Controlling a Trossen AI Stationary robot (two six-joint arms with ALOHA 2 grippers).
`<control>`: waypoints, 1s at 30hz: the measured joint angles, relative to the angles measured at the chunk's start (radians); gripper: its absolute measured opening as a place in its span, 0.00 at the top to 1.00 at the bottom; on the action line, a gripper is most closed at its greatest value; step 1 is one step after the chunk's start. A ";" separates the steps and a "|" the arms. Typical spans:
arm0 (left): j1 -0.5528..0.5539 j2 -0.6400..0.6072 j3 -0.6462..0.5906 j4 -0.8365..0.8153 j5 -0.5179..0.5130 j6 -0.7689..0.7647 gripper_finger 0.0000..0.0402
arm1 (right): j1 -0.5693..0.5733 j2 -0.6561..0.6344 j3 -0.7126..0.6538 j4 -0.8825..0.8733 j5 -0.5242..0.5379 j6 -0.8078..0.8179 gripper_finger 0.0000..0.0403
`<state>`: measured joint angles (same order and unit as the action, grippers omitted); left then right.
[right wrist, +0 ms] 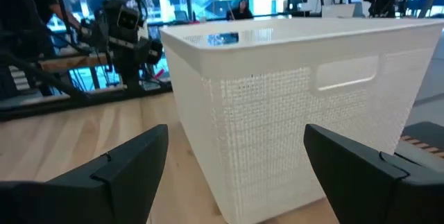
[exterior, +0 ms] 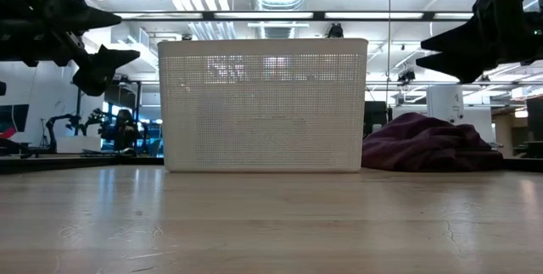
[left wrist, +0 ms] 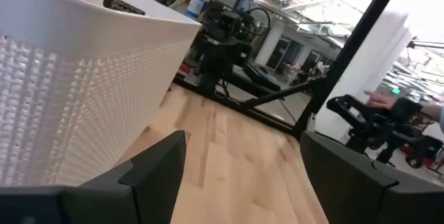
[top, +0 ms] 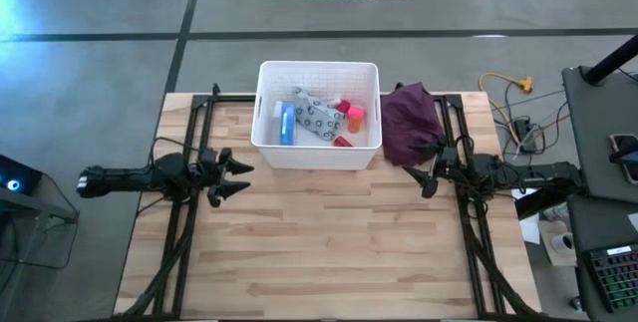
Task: Pick & place medical supplies in basket/bin
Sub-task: Return to Home Position
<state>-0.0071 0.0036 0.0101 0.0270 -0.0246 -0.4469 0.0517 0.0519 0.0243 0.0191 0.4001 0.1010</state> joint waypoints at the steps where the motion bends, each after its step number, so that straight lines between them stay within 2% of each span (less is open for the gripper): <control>1: 0.000 0.000 0.000 -0.001 0.000 0.000 0.33 | 0.000 -0.008 0.000 0.000 -0.001 -0.001 0.19; 13: 0.003 0.002 0.000 -0.002 -0.001 0.000 0.33 | -0.006 -0.052 -0.001 0.019 -0.005 -0.004 0.19; 30: 0.003 0.143 0.000 -0.004 -0.002 0.000 0.33 | -0.028 -0.052 -0.001 0.014 -0.007 -0.004 0.19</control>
<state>-0.0044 0.1469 0.0105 0.0235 -0.0261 -0.4469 0.0235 0.0002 0.0235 0.0334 0.3927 0.0971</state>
